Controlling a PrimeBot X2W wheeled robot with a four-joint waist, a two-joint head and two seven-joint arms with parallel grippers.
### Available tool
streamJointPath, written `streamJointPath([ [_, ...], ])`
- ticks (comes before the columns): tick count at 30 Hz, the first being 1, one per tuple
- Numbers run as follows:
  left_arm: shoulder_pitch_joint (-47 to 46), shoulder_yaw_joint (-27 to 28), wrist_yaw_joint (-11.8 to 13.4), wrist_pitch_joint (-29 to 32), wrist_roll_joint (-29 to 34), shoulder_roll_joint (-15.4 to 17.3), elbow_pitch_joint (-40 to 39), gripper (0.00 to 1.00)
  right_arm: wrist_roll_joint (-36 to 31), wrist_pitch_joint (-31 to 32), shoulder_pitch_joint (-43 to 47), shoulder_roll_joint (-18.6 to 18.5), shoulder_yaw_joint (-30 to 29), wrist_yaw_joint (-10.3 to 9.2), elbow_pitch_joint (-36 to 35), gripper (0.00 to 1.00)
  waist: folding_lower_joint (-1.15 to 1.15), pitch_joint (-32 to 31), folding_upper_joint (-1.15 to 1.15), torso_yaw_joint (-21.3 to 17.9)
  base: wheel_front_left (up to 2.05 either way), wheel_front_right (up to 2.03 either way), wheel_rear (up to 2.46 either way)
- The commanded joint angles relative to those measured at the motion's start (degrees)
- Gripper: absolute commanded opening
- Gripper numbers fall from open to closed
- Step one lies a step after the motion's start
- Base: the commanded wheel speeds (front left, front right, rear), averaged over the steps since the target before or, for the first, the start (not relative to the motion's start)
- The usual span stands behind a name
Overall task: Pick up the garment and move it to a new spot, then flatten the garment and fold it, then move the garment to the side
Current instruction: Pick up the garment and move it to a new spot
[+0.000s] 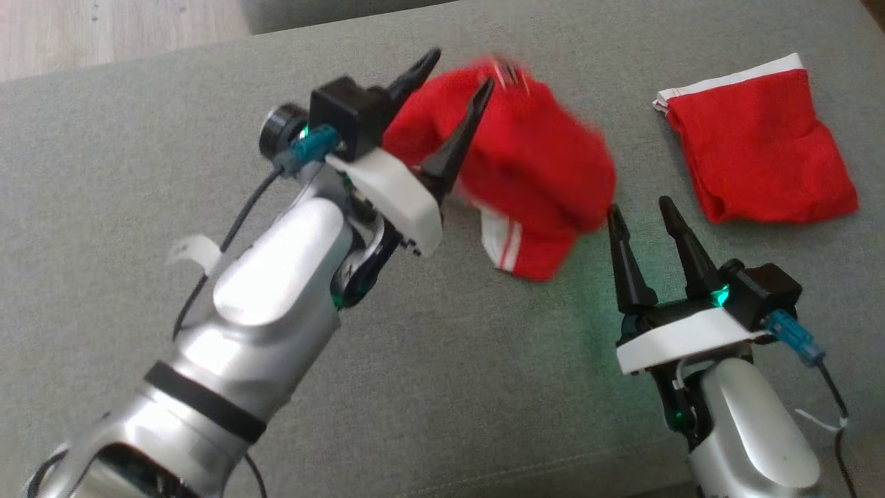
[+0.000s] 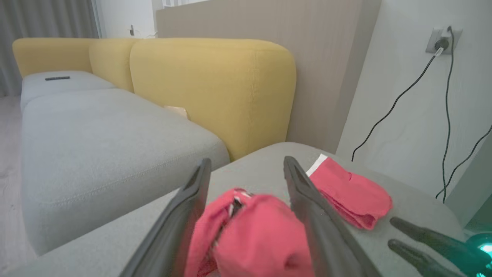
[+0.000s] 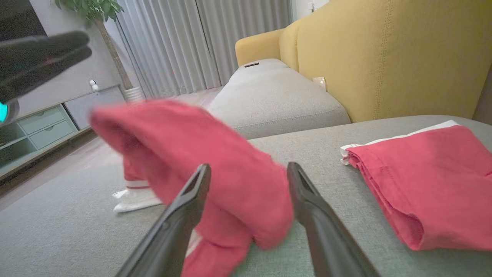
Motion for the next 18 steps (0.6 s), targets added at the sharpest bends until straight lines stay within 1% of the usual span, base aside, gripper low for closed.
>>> streamJointPath([
  [1,-0.7,1.6,0.1,-0.2,0.5,1.0,-0.8,1.00,0.2,-0.6,-0.9,0.0,0.8,-0.05,-2.2,1.00,0.00,0.0,0.00,0.3,0.00,0.00,0.00],
  [4,1.6,2.1,0.3,-0.8,0.4,1.4,-0.5,1.00,-0.2,-0.6,-0.4,0.0,-0.2,-0.05,-2.3,1.00,0.00,-0.3,0.00,1.2,0.00,0.00,0.00],
  [8,5.7,5.4,1.6,-1.3,0.1,3.4,-2.7,1.00,-1.2,-0.6,0.1,0.0,-1.2,-0.05,-2.3,1.00,0.00,-1.1,0.00,2.9,0.00,0.00,0.00],
  [12,12.4,12.6,3.1,-1.3,1.5,6.1,-10.0,1.00,-2.4,-0.6,0.8,0.0,-1.8,-0.05,-2.6,1.00,0.00,-1.8,0.00,4.7,0.00,0.00,0.00],
  [14,16.8,16.0,3.4,-1.3,2.7,7.1,-13.7,1.00,-2.9,-0.6,1.3,0.0,-2.3,-0.05,-2.7,1.00,0.00,-2.3,0.00,5.5,0.00,0.00,0.00],
  [16,21.6,19.8,3.5,-1.3,3.6,7.3,-17.0,1.00,-3.3,-0.6,1.8,0.0,-2.7,-0.05,-2.7,1.00,0.00,-2.8,0.00,6.3,0.00,0.00,0.00],
  [18,26.2,23.1,3.0,-1.3,4.8,6.9,-19.9,1.00,-3.6,-0.6,2.5,0.0,-3.1,-0.05,-2.7,1.00,0.00,-3.4,0.00,7.2,0.00,0.00,0.00],
])
